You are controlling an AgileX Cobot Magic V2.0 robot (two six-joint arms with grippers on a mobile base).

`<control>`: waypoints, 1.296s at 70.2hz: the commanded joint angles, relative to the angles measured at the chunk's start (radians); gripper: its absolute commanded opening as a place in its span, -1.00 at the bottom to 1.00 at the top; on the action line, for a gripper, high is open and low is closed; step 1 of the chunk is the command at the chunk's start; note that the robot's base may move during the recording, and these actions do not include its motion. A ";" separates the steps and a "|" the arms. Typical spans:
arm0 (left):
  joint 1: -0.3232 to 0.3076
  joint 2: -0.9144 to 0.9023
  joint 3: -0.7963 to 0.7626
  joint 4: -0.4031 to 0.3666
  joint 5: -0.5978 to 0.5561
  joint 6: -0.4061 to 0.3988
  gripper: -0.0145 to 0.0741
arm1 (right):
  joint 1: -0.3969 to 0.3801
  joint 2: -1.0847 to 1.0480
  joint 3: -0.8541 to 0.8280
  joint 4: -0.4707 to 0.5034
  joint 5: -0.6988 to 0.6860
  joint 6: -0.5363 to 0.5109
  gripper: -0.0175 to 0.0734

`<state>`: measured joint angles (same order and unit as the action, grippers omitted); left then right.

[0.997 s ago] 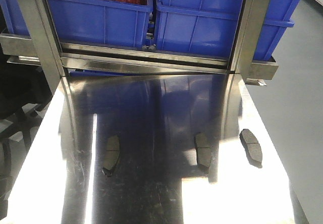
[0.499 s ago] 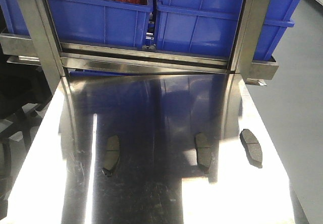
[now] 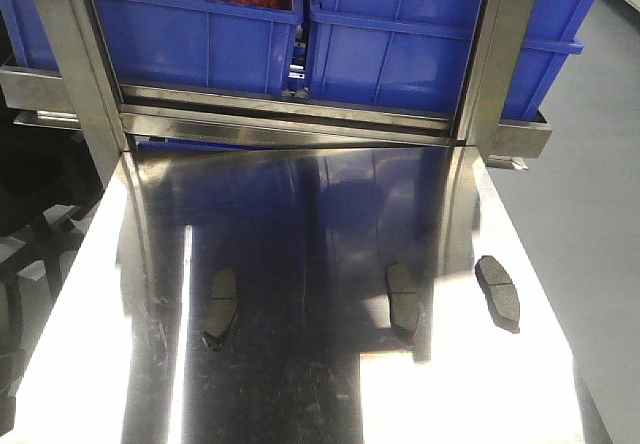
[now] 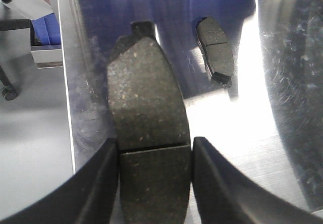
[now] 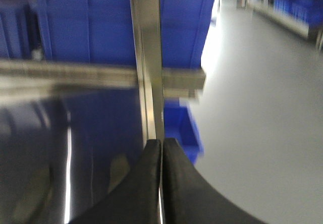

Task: Move and align brake pads A on conveyor
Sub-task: 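Lift the grasped brake pad with the left gripper and withdraw, then lower the right gripper onto the brake pad nearest it and close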

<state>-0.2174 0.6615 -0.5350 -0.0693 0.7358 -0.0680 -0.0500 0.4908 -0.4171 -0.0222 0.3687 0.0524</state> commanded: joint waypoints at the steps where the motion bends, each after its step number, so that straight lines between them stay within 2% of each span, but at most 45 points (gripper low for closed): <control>1: -0.003 -0.003 -0.025 -0.013 -0.074 -0.006 -0.69 | -0.005 0.092 -0.085 0.002 0.076 -0.009 -0.63; 11: -0.003 -0.003 -0.025 -0.013 -0.074 -0.006 -0.69 | -0.005 0.174 -0.115 0.022 0.200 -0.010 -0.63; 42: -0.003 -0.003 -0.025 -0.013 -0.074 -0.006 -0.69 | -0.005 0.204 -0.115 0.028 0.233 -0.006 -0.57; 53: -0.003 -0.003 -0.025 -0.013 -0.074 -0.006 -0.69 | -0.005 0.204 -0.115 0.030 0.230 -0.019 -0.36; 68: -0.003 -0.003 -0.025 -0.013 -0.074 -0.006 -0.69 | -0.005 0.204 -0.115 0.049 0.227 -0.038 0.08; 76: -0.003 -0.003 -0.025 -0.013 -0.074 -0.006 -0.69 | -0.005 0.204 -0.115 0.094 0.206 -0.084 0.21; 80: -0.003 -0.003 -0.025 -0.013 -0.074 -0.006 -0.69 | -0.005 0.204 -0.115 0.152 0.187 -0.110 0.24; 91: -0.003 -0.003 -0.025 -0.013 -0.074 -0.006 -0.69 | -0.004 0.243 -0.134 0.327 0.181 -0.301 0.24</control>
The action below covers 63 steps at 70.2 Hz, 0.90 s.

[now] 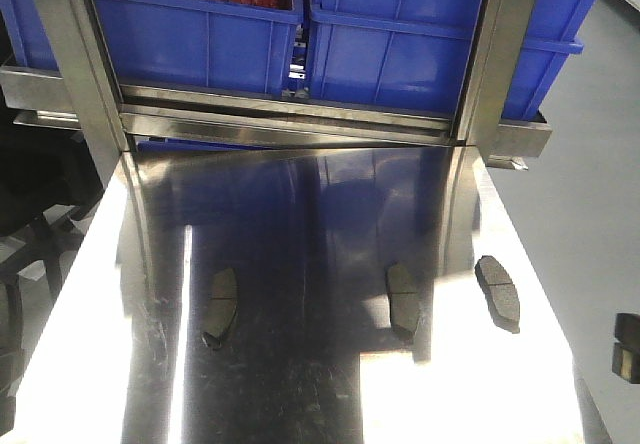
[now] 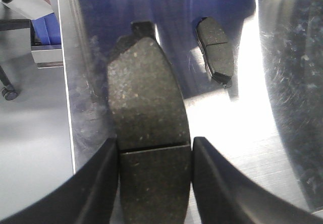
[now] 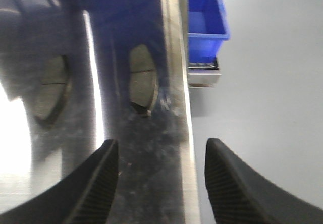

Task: Move and align brake pads A on conveyor
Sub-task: 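Lower the right gripper onto the brake pad nearest it and close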

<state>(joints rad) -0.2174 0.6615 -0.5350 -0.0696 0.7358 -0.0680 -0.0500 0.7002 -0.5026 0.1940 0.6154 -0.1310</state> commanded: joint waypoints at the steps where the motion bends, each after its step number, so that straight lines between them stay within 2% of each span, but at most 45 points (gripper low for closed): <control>1: -0.003 -0.003 -0.025 -0.013 -0.074 -0.006 -0.69 | -0.002 0.043 -0.051 0.118 -0.063 -0.137 0.24; 6: -0.003 -0.003 -0.025 -0.013 -0.074 -0.006 -0.69 | 0.022 0.093 -0.084 0.188 -0.043 -0.224 0.24; 10: -0.003 -0.003 -0.025 -0.013 -0.074 -0.006 -0.69 | 0.051 0.138 -0.114 0.205 -0.037 -0.261 0.24; 16: -0.003 -0.003 -0.025 -0.013 -0.074 -0.006 -0.69 | 0.090 0.210 -0.163 0.200 -0.035 -0.265 0.24; 27: -0.003 -0.003 -0.025 -0.013 -0.074 -0.006 -0.69 | 0.104 0.334 -0.251 0.186 -0.033 -0.261 0.24; 37: -0.003 -0.003 -0.025 -0.013 -0.074 -0.006 -0.69 | 0.104 0.470 -0.323 0.080 -0.037 -0.204 0.24; 47: -0.003 -0.003 -0.025 -0.013 -0.074 -0.006 -0.69 | 0.104 0.631 -0.397 0.000 -0.010 -0.077 0.24; 63: -0.003 -0.003 -0.025 -0.013 -0.074 -0.006 -0.69 | 0.104 0.875 -0.567 -0.047 0.111 -0.061 0.36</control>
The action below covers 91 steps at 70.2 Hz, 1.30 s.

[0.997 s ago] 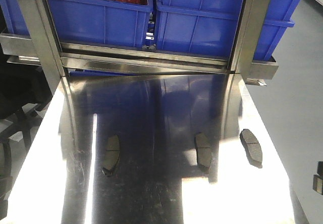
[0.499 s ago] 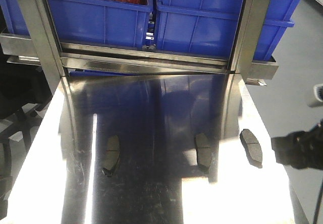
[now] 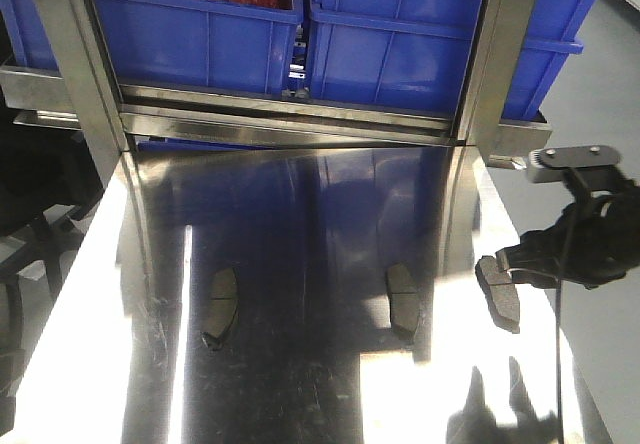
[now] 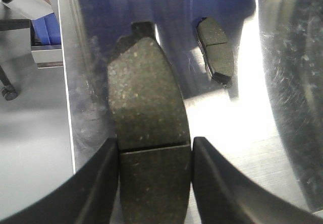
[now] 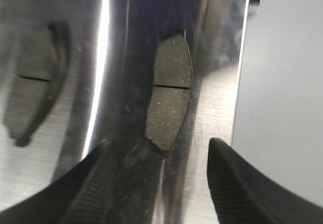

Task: Move and align brake pads A on conveyor
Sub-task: 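Lower the right gripper onto the brake pad nearest it and close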

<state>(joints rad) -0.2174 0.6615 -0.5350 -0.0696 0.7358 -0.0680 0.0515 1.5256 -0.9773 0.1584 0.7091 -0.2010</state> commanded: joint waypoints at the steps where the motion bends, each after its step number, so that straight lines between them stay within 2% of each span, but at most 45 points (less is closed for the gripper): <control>1: -0.003 -0.003 -0.025 -0.013 -0.074 -0.006 -0.69 | 0.002 0.063 -0.104 -0.012 0.023 0.009 0.37; 13: -0.003 -0.003 -0.025 -0.013 -0.074 -0.006 -0.69 | 0.002 0.179 -0.223 -0.039 0.078 0.036 0.54; 30: -0.003 -0.003 -0.025 -0.013 -0.074 -0.006 -0.69 | 0.011 0.278 -0.329 -0.059 0.157 0.039 0.54; 38: -0.003 -0.003 -0.025 -0.013 -0.074 -0.006 -0.69 | 0.054 0.310 -0.357 -0.124 0.160 0.066 0.52; 48: -0.003 -0.003 -0.025 -0.013 -0.072 -0.006 -0.69 | 0.097 0.348 -0.383 -0.241 0.155 0.201 0.52; 55: -0.003 -0.003 -0.025 -0.013 -0.072 -0.006 -0.69 | 0.102 0.362 -0.395 -0.244 0.155 0.258 0.52; 91: -0.003 -0.003 -0.025 -0.012 -0.072 -0.006 -0.69 | 0.059 0.395 -0.397 -0.206 0.195 0.238 0.52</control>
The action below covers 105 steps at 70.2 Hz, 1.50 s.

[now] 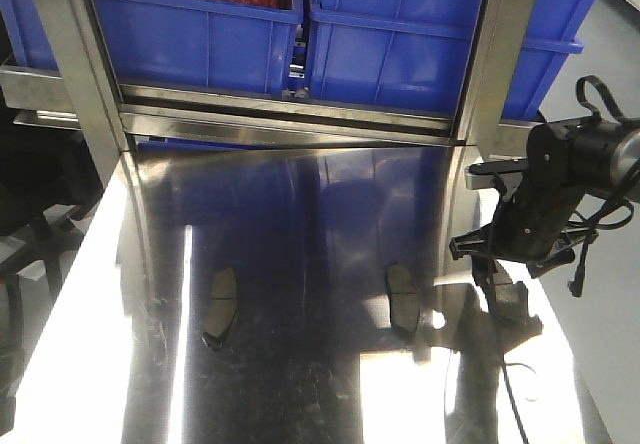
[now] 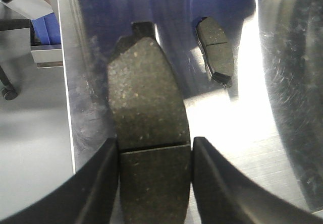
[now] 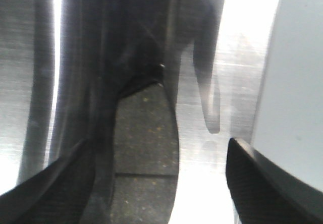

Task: Move and align brake pads A on conveyor
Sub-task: 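Lower the right gripper onto the brake pad nearest it and close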

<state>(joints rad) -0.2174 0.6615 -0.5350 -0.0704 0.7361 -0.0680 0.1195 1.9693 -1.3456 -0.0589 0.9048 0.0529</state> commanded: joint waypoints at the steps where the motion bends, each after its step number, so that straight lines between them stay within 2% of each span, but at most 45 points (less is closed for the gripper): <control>1: -0.003 -0.003 -0.025 -0.012 -0.072 -0.006 -0.69 | -0.009 -0.048 -0.029 0.014 0.000 -0.018 0.52; 14: -0.003 -0.003 -0.025 -0.012 -0.071 -0.006 -0.69 | -0.009 -0.036 -0.029 0.067 0.001 -0.053 0.52; 44: -0.003 -0.003 -0.025 -0.012 -0.071 -0.006 -0.69 | -0.009 -0.007 -0.029 0.068 0.006 -0.053 0.46; 56: -0.003 -0.003 -0.025 -0.012 -0.071 -0.006 -0.69 | -0.009 -0.007 -0.029 0.068 0.015 -0.053 0.22; 81: -0.003 -0.003 -0.025 -0.012 -0.071 -0.006 -0.69 | -0.009 -0.014 -0.029 0.065 0.035 -0.053 -0.65; 105: -0.003 -0.003 -0.025 -0.012 -0.071 -0.006 -0.69 | -0.048 -0.145 -0.020 0.059 0.036 -0.053 -0.63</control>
<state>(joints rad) -0.2174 0.6615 -0.5350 -0.0704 0.7361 -0.0680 0.0904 1.9326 -1.3468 0.0143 0.9463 0.0059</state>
